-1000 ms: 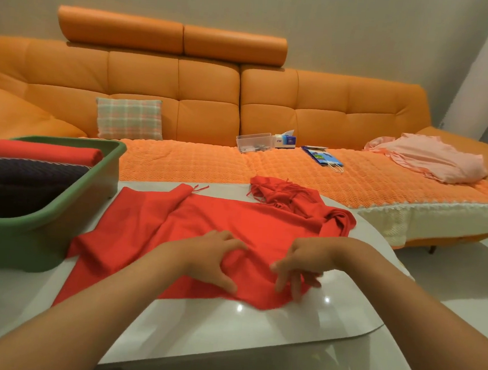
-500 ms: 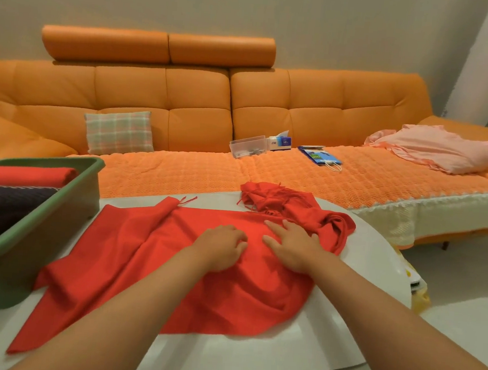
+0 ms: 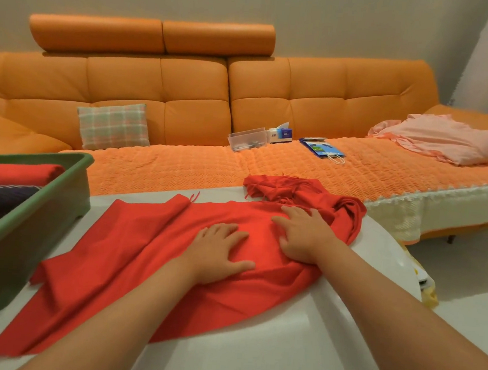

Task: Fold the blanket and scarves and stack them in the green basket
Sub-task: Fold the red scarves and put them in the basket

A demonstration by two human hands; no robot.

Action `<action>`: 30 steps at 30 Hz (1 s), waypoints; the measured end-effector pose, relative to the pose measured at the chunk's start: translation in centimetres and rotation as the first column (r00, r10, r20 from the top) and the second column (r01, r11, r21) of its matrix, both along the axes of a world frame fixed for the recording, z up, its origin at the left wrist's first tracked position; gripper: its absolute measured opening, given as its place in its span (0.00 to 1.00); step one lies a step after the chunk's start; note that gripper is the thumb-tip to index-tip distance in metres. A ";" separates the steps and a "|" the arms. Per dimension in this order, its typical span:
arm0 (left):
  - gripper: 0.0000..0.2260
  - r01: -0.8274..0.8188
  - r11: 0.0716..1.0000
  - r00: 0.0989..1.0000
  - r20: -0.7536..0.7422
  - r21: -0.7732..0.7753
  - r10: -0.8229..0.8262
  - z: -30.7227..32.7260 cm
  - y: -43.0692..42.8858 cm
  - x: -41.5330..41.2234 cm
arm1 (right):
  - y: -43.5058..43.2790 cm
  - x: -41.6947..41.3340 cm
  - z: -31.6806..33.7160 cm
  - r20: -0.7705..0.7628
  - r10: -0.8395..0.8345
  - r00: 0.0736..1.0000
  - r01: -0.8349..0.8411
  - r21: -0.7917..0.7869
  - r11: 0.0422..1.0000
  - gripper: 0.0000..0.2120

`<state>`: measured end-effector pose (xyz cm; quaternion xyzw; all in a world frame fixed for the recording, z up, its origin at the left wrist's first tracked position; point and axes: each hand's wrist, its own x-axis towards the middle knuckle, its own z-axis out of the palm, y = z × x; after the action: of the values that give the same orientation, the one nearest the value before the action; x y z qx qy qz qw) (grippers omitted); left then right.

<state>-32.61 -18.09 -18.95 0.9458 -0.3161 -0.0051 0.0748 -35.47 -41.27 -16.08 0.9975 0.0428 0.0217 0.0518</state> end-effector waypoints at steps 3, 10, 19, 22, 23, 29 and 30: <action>0.48 0.027 0.997 0.999 -0.037 0.077 -0.024 0.1 0.5 -1.5 | 3.2 -1.9 0.3 -0.016 0.023 1.000 -0.018 0.223 0.975 0.27; 0.15 0.148 0.957 0.937 0.345 -0.248 -0.056 0.9 3.6 -5.8 | 4.1 -7.0 -1.2 -0.194 0.002 0.981 0.023 0.126 0.992 0.33; 0.51 0.101 0.995 0.995 -0.004 -0.015 -0.101 0.1 5.0 -10.6 | 8.5 -10.6 0.3 -0.047 0.097 0.994 -0.086 0.195 0.977 0.33; 0.55 0.091 0.994 0.984 -0.150 -0.053 -0.098 0.6 5.9 -11.7 | 10.6 -11.4 0.5 -0.226 0.126 0.966 -0.072 0.232 0.970 0.38; 0.53 0.083 0.994 0.981 -0.167 -0.074 -0.095 1.0 6.4 -11.7 | 10.9 -11.4 0.7 -0.303 0.082 0.950 -0.016 0.214 0.977 0.39; 0.20 -0.154 0.955 0.970 0.143 -0.255 0.194 3.9 12.3 -8.9 | 13.5 -10.4 3.5 -0.428 -0.006 0.904 0.022 0.032 0.999 0.41; 0.19 -0.220 0.942 0.956 0.137 -0.252 0.260 4.3 13.8 -8.2 | 14.5 -10.0 3.7 -0.378 0.039 0.925 -0.013 0.071 0.997 0.40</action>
<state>-40.84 -4.33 -14.67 0.9588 -0.2017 0.1213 0.1590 -45.51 -26.81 -12.37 0.9834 0.0646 -0.1695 0.0089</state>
